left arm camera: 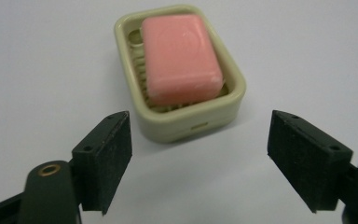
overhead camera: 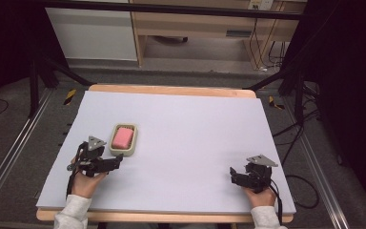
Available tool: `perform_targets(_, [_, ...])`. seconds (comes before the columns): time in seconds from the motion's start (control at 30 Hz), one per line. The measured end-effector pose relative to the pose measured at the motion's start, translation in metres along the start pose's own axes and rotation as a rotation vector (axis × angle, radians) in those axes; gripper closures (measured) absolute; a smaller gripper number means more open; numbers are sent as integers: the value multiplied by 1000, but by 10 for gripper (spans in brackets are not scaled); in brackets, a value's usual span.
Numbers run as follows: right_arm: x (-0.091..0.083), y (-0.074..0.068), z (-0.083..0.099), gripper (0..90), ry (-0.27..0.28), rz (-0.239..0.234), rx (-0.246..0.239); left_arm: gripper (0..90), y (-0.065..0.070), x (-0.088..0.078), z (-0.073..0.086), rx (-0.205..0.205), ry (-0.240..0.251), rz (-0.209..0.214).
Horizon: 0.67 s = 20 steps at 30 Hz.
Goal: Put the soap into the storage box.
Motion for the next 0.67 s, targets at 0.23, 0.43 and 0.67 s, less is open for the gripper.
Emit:
perform_targets(0.23, [0,0,1,106,-6,3,5,168,-9,-5,27,14,-38,-16])
perform_targets(0.43, [-1,1,1,106,-6,1,11,168,-19,-7,42,-2,-59,-27])
perform_targets(0.67, [0,2,1,106,-4,1,12,154,-31,1,48,-17,-90,-57])
Point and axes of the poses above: each handheld gripper's, and its own axes: x roughly forward along the jaws, z roughly out of its underside, y roughly to its right, the point moved 10 cm from there along x, roughly forward along the jaws, and after that the axes turned 2 degrees about y, right-handed, at the moved point
